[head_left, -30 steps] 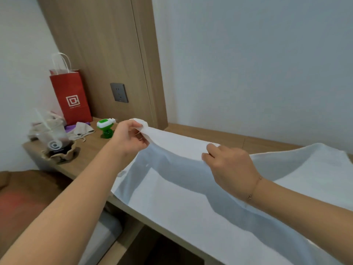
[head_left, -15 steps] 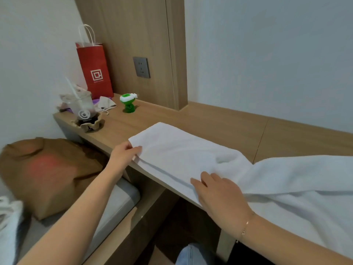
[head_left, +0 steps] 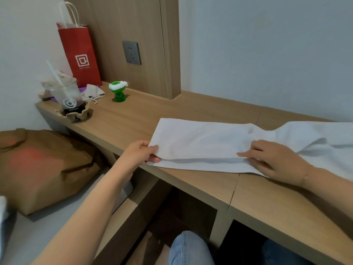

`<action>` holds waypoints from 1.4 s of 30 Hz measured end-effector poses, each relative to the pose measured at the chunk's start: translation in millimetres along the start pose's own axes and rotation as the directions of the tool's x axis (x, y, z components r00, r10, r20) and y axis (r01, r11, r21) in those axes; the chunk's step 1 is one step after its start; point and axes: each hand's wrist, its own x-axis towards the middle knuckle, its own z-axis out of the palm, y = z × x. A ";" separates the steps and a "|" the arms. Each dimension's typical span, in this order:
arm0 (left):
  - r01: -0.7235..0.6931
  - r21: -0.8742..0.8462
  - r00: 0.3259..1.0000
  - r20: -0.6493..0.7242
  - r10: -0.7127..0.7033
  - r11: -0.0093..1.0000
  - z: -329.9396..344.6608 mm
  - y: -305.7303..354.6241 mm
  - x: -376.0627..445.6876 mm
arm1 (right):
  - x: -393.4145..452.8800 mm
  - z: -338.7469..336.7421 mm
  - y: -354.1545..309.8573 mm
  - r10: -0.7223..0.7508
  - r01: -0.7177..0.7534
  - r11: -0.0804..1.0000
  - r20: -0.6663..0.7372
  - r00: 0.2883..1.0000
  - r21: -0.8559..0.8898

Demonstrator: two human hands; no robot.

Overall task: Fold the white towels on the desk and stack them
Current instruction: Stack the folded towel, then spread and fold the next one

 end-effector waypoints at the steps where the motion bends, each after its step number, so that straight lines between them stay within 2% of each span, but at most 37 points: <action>1: -0.011 -0.009 1.000 0.007 0.011 1.000 3.8 -0.9 -2.4 | -0.9 -2.5 2.1 0.000 0.000 1.000 0.012 1.000 -0.025; 4: -0.059 -0.013 0.998 -0.033 0.059 0.998 10.5 -2.9 -8.1 | 10.0 -2.5 -13.7 -0.005 0.004 0.997 -0.008 1.000 -0.079; 9: -0.101 0.024 0.991 -0.081 0.103 0.995 6.3 -2.4 -13.8 | 49.9 20.8 -69.5 -0.068 0.063 0.997 -0.105 0.992 -0.053; 14: -0.110 0.098 0.993 -0.022 0.113 0.989 -3.7 -8.8 -14.1 | 55.6 37.6 -79.7 -0.082 0.085 0.996 -0.276 0.958 -0.002; 17: -0.123 0.056 0.992 -0.025 0.125 0.991 -3.2 -13.7 -13.4 | 49.9 38.3 -77.7 -0.097 0.117 0.992 -0.344 0.934 0.038; 19: -0.120 0.035 0.991 -0.049 0.121 0.992 -1.6 -17.2 -12.8 | 47.1 37.9 -76.8 -0.128 0.148 0.989 -0.334 0.934 0.032; 22: -0.140 0.093 0.983 -0.104 0.150 0.986 3.1 -20.8 -11.6 | 43.1 36.9 -75.7 -0.146 0.165 0.985 -0.297 0.944 0.041; 29: -0.201 0.164 0.940 -0.244 0.237 0.966 9.5 -27.4 -10.4 | 42.6 36.1 -76.8 -0.160 0.184 0.971 -0.160 0.974 0.154; 42: -0.185 0.122 0.944 -0.254 0.211 0.975 5.8 -27.0 -10.1 | 41.3 37.6 -75.8 -0.103 0.138 0.966 -0.165 0.981 0.220</action>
